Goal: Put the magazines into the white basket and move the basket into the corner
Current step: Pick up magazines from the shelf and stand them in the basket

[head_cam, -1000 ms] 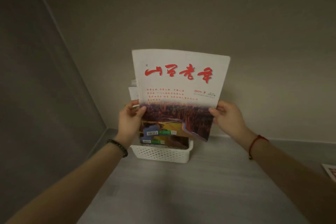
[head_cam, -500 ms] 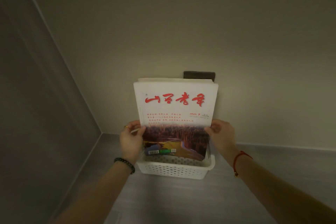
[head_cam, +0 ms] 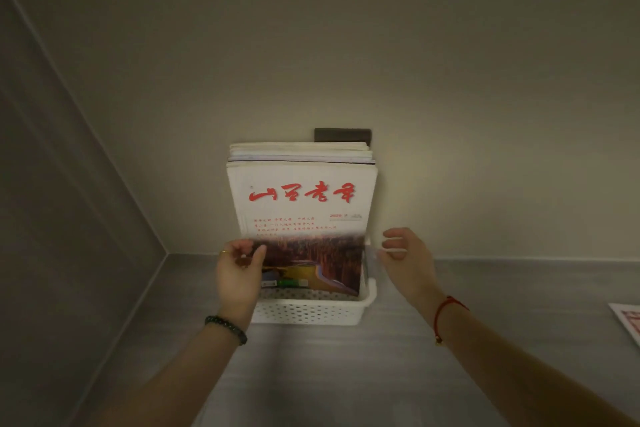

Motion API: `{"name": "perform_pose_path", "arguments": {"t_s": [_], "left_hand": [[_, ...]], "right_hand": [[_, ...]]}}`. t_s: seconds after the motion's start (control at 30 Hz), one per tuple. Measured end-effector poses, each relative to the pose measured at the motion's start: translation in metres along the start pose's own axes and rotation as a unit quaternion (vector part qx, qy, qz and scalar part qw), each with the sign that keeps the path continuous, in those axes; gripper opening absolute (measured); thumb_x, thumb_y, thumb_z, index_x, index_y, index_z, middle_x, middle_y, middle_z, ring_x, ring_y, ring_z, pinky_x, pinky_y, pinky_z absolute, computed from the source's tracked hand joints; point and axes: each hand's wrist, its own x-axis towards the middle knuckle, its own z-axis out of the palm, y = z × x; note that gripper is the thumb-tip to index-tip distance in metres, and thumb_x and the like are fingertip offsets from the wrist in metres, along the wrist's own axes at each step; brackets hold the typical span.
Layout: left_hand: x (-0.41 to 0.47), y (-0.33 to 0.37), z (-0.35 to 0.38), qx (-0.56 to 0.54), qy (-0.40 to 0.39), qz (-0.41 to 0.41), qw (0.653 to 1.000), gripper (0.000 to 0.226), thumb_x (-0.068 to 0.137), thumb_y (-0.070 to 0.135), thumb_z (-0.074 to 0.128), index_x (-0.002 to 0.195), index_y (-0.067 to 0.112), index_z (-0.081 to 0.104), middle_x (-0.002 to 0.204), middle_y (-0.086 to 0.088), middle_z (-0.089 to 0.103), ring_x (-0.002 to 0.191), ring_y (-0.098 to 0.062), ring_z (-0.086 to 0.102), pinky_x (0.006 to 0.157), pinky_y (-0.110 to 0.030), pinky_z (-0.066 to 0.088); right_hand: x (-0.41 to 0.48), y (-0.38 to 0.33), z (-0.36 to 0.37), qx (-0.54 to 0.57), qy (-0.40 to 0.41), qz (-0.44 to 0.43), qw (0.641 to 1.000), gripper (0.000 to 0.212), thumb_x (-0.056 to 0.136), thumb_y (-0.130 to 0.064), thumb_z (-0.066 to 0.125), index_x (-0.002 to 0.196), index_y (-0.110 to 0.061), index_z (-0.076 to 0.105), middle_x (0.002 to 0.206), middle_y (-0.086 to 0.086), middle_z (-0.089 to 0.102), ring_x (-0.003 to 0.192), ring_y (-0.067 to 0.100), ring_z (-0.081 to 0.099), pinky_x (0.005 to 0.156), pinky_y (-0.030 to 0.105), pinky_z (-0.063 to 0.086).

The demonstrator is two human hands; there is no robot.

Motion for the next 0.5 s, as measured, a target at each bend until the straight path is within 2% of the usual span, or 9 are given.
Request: {"name": "perform_pose_path", "arguments": {"t_s": [0.07,0.2,0.27,0.33,0.4,0.5], "left_hand": [[-0.024,0.004,0.012,0.008,-0.026,0.023,0.999,0.015,0.08,0.003,0.062,0.088,0.008,0.051,0.084,-0.009,0.055,0.086,-0.024,0.055,0.085,-0.039,0.046],[-0.081,0.008,0.055,-0.014,-0.118,0.025,0.993,0.016,0.081,0.004,0.062,0.085,0.015,0.051,0.074,-0.003,0.054,0.079,-0.027,0.056,0.079,-0.038,0.046],[-0.113,0.008,0.084,-0.021,-0.161,0.013,0.987,0.017,0.082,0.003,0.061,0.084,0.017,0.052,0.074,-0.004,0.054,0.073,-0.025,0.056,0.074,-0.038,0.047],[-0.146,0.006,0.117,-0.025,-0.202,-0.006,0.979,0.021,0.082,0.003,0.061,0.08,0.023,0.053,0.076,-0.003,0.053,0.067,-0.016,0.052,0.065,-0.032,0.045],[-0.18,0.004,0.15,-0.014,-0.245,-0.02,0.969,0.016,0.082,0.005,0.06,0.087,0.019,0.055,0.079,0.0,0.053,0.068,-0.012,0.053,0.062,-0.027,0.045],[-0.231,-0.001,0.199,0.012,-0.318,-0.05,0.947,0.015,0.085,0.01,0.058,0.099,0.015,0.054,0.089,-0.003,0.054,0.078,-0.02,0.055,0.063,-0.026,0.047]], "right_hand": [[-0.014,0.011,-0.027,-0.01,0.002,0.003,1.0,0.024,0.077,0.005,0.06,0.089,-0.015,0.054,0.082,0.008,0.059,0.054,0.002,0.054,0.041,0.003,0.039],[-0.039,0.037,-0.095,-0.023,0.021,0.031,0.999,0.022,0.077,0.005,0.059,0.086,-0.015,0.056,0.082,0.008,0.06,0.06,0.01,0.056,0.036,0.006,0.039],[-0.049,0.053,-0.136,-0.031,0.036,0.043,0.998,0.022,0.077,0.004,0.06,0.086,-0.016,0.056,0.081,0.006,0.061,0.062,0.01,0.057,0.038,0.006,0.041],[-0.06,0.071,-0.181,-0.041,0.053,0.052,0.996,0.023,0.077,0.003,0.06,0.086,-0.018,0.056,0.08,0.005,0.062,0.063,0.01,0.058,0.038,0.006,0.041],[-0.072,0.091,-0.226,-0.049,0.072,0.066,0.994,0.023,0.078,0.002,0.06,0.086,-0.019,0.057,0.079,0.004,0.062,0.063,0.01,0.058,0.038,0.007,0.041],[-0.089,0.12,-0.296,-0.066,0.104,0.098,0.988,0.021,0.078,-0.001,0.062,0.092,-0.015,0.059,0.081,0.003,0.062,0.07,0.018,0.061,0.049,0.017,0.045]]}}
